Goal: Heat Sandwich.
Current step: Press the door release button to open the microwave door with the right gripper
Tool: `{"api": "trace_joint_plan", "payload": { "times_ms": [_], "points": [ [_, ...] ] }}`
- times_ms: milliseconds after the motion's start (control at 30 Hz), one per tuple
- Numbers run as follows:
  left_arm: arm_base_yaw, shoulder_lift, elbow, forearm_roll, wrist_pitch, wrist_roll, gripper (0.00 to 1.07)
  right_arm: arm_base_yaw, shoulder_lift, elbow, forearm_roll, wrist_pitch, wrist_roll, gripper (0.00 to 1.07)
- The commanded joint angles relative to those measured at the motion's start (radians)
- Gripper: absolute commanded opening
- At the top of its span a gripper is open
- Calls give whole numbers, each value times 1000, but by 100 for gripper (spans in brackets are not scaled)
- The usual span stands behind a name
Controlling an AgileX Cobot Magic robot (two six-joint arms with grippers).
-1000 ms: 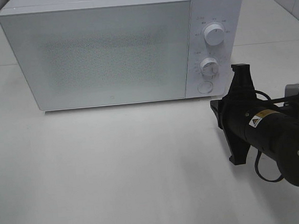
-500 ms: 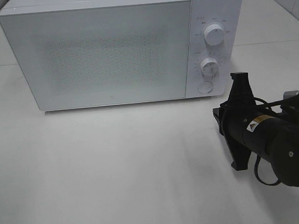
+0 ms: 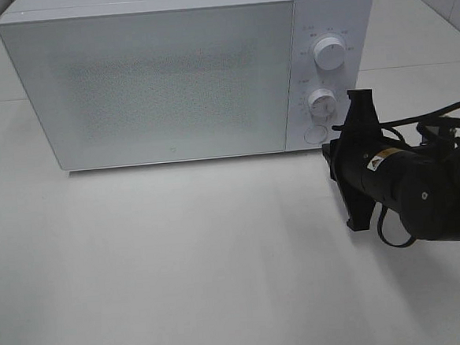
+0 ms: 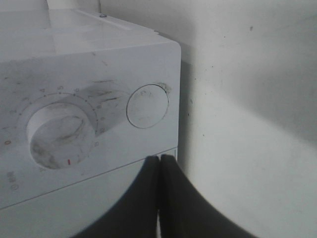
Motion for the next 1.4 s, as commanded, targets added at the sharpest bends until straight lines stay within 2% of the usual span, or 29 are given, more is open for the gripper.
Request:
{"api": "trace_joint_plan", "payload": {
  "times_ms": [33,700,933,1400],
  "points": [
    [0,-25,3,-6,-8,0,100,-21,21,-31,-39,10,3,0],
    [0,-25,3,-6,-8,0,100,-118,120,-196,-111,117,-12,0],
    [0,-25,3,-6,-8,0,100,-118,159,-230,-112,136,-1,0],
    [0,-25,3,-6,-8,0,100,-118,188,-265,-60,-38,-30,0]
  ]
}}
